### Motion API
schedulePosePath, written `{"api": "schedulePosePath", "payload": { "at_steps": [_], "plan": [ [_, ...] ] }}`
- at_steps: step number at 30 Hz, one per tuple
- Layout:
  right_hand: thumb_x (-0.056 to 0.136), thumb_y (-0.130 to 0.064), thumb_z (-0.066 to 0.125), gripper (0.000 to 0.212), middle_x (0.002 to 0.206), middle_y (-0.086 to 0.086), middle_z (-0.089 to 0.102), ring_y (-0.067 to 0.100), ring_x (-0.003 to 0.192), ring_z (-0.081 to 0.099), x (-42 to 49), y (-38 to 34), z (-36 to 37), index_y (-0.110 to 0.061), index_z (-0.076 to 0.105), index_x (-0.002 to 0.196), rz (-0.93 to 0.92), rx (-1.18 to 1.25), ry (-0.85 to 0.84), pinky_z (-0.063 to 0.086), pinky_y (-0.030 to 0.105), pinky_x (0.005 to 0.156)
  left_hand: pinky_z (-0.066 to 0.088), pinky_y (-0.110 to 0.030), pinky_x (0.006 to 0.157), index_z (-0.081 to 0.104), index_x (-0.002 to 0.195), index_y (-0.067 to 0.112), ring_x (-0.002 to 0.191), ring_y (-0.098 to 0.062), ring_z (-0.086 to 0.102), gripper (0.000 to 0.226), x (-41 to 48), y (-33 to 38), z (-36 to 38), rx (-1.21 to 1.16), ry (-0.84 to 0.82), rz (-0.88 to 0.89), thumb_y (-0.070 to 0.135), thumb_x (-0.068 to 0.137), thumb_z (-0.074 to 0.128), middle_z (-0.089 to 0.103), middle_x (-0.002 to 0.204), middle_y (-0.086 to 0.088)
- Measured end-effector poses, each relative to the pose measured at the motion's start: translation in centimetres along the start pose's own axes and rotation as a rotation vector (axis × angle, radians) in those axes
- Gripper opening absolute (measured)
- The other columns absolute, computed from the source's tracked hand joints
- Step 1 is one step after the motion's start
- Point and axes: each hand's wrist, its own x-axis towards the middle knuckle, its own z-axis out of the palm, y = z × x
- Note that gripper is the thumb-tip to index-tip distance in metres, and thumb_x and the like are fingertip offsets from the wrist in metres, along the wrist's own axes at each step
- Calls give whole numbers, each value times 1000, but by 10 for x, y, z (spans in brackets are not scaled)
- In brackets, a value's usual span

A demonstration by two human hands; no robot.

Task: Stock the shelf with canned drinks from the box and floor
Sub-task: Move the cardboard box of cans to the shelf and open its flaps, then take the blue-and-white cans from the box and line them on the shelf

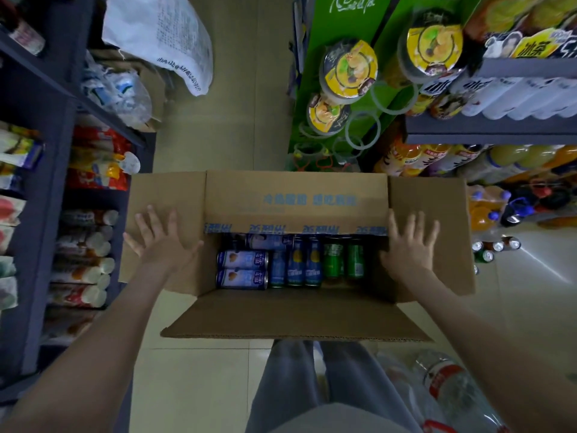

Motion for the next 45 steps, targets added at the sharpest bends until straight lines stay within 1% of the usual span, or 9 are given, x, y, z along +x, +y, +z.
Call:
{"api": "schedulePosePath", "payload": {
  "at_steps": [6, 11, 16, 23, 27, 33, 36, 40, 45],
  "plan": [
    [66, -33, 80, 83, 129, 17, 52, 34, 117, 51, 15, -81, -24, -14, 43, 138, -351, -134, 183, 40, 47, 100, -16, -63, 103, -31, 139, 24, 138, -34, -30, 95, -8, 32, 1, 3, 233, 189, 67, 87, 35, -39, 145, -13],
    [79, -28, 71, 75, 137, 14, 42, 31, 123, 44, 29, -92, -40, -14, 32, 142, -390, -145, 213, 37, 43, 101, -17, -60, 106, -26, 142, 22, 139, -31, -29, 94, -1, 34, -4, -32, 243, 309, 65, 88, 38, -38, 145, -12],
    [38, -16, 93, 79, 97, 13, 62, 31, 83, 59, 22, -75, -42, -6, 63, 110, -567, -110, 400, 50, 43, 66, -15, -56, 110, -17, 148, 22, 138, -24, -30, 97, 6, 31, -8, -110, 265, 457, 68, 85, 40, -28, 152, -11],
    [60, -3, 81, 63, 90, 18, 54, 34, 82, 48, 39, -50, -72, -2, 49, 115, -511, 99, 748, 45, 44, 71, -3, -55, 114, -4, 151, 16, 144, -26, -11, 97, 15, 46, -12, -174, 619, 559, 32, 84, 65, 2, 156, -21],
    [76, -5, 57, 43, 90, 19, 50, 31, 83, 35, 74, -53, -95, -2, 46, 117, -445, 253, 878, 30, 41, 70, -8, -54, 112, -10, 150, 21, 144, -27, -19, 87, 16, 65, -28, -157, 837, 622, 24, 87, 50, -16, 157, -12],
    [88, 4, 45, 32, 95, 25, 56, 32, 85, 42, 114, -62, -108, 2, 44, 120, -325, 462, 982, 30, 37, 75, 2, -51, 114, 10, 151, 18, 145, -32, 4, 88, 34, 93, -32, 5, 615, 612, 20, 82, 64, 7, 158, -16],
    [92, -8, 47, 47, 131, 27, 47, 41, 99, 52, 122, -72, -100, -1, 35, 137, -271, 447, 820, 38, 44, 84, -4, -48, 114, -6, 149, 25, 146, -31, -5, 81, 52, 102, -37, -27, 474, 589, 28, 93, 52, -6, 158, -14],
    [86, -10, 52, 80, 158, 18, 5, 39, 142, 15, 129, -86, -80, -8, 4, 151, -237, 373, 571, 15, 53, 113, -5, -48, 116, -10, 149, 29, 145, -29, -14, 77, 69, 115, -33, -83, 355, 601, 33, 97, 45, -25, 154, -15],
    [80, -11, 67, 94, 156, 22, 8, 31, 144, 0, 114, -123, -43, -12, 6, 151, -402, 346, 574, -1, 49, 116, -3, -53, 113, -10, 148, 28, 140, -31, -20, 88, 68, 131, -7, -153, 446, 570, 23, 90, 57, -31, 146, -18]
  ]
}}
